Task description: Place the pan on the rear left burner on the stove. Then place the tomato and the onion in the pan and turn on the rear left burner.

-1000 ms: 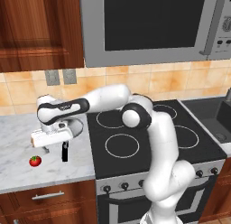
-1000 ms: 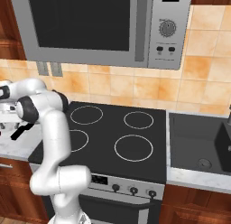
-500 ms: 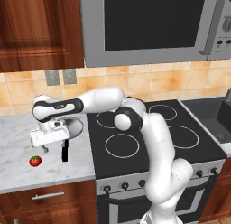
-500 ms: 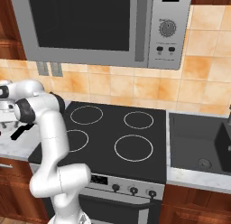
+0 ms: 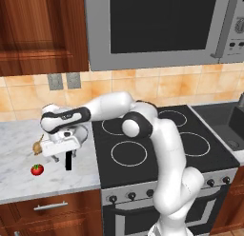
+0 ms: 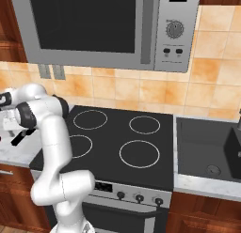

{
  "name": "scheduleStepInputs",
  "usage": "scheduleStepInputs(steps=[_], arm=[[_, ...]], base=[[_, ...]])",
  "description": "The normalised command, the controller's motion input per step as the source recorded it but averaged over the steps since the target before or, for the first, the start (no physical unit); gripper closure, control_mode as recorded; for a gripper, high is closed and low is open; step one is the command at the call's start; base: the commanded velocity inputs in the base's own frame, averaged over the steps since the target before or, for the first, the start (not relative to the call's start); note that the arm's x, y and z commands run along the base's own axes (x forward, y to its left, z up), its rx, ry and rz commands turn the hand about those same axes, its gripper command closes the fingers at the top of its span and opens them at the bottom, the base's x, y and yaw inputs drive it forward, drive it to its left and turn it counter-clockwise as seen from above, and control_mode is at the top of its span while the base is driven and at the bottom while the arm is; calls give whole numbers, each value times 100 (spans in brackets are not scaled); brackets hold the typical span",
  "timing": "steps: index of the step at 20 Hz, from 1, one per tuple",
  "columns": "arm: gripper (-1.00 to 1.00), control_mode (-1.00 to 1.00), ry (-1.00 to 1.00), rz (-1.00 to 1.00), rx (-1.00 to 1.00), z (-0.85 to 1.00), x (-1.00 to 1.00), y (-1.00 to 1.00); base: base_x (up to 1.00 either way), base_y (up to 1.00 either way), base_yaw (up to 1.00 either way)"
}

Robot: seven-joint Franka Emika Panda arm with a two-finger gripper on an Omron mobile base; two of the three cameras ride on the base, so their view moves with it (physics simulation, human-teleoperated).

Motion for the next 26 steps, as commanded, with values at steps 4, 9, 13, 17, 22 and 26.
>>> scheduleStepInputs(steps=[4, 9, 13, 17, 22, 26], arm=[[-100, -100, -8, 0, 0, -3, 14, -4], [-100, -100, -5, 0, 0, -4, 20, 0], [-100, -100, -3, 0, 0, -23, 7, 0], [-100, -100, -2, 0, 2, -29, 1, 0], [100, -100, 0, 0, 1, -18, 9, 0], [100, -100, 0, 0, 0, 0, 4, 0]], base=[[0, 0, 0], [0, 0, 0], [0, 0, 0], [0, 0, 0], [0, 0, 0], [0, 0, 0]])
